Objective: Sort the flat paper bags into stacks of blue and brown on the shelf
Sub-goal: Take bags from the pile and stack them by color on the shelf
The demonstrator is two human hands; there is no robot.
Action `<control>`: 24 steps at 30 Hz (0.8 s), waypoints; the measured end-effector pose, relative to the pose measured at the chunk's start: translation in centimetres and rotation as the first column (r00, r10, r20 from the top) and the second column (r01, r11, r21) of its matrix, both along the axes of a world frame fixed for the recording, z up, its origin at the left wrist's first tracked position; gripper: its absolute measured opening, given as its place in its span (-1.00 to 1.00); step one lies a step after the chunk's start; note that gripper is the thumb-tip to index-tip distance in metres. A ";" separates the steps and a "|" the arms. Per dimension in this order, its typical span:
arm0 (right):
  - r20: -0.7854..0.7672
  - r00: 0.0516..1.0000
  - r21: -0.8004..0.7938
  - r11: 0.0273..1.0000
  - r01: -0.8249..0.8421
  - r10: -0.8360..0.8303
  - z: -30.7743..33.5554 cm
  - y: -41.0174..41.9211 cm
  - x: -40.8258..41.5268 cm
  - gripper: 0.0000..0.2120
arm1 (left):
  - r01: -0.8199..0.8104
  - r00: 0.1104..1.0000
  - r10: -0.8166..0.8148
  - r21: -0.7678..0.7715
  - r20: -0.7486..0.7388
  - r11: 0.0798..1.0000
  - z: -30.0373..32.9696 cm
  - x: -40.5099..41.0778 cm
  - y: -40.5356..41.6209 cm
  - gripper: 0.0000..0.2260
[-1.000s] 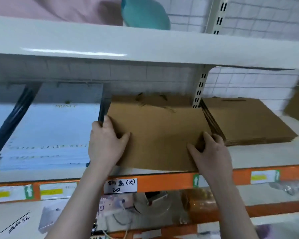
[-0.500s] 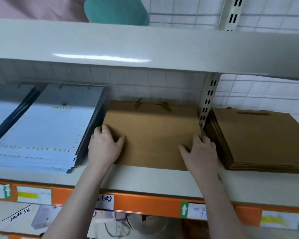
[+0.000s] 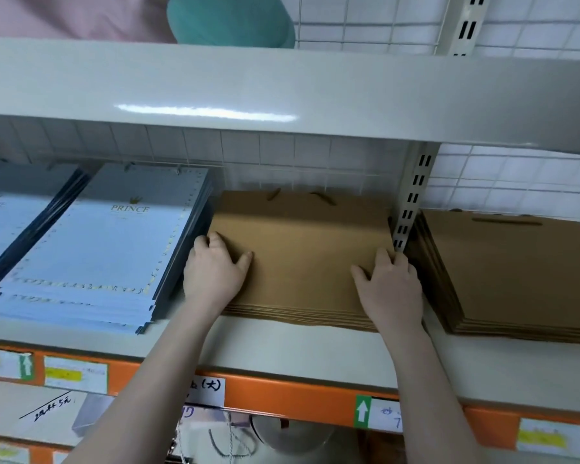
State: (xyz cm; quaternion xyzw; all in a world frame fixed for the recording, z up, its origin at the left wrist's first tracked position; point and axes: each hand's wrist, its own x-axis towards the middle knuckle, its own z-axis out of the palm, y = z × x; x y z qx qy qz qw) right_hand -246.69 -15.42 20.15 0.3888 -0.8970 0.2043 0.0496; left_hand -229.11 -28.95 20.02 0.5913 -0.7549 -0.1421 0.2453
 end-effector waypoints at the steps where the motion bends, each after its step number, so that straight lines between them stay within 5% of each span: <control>1: 0.000 1.000 -0.001 1.000 0.003 -0.003 -0.1 0.1 0.1 -0.45 | -0.002 1.000 0.002 -0.014 0.007 1.000 0.1 -0.1 0.1 -0.34; 14: -0.077 0.991 -0.044 0.993 -0.109 0.106 -0.3 2.2 2.6 -0.44 | 0.011 0.996 0.008 -0.225 0.085 0.974 -0.5 -0.3 4.2 -0.40; 24: -0.077 0.971 0.071 0.972 -0.223 0.228 -2.6 1.7 4.1 -0.42 | 0.045 0.985 -0.013 -0.186 0.171 0.982 -2.9 1.8 6.6 -0.39</control>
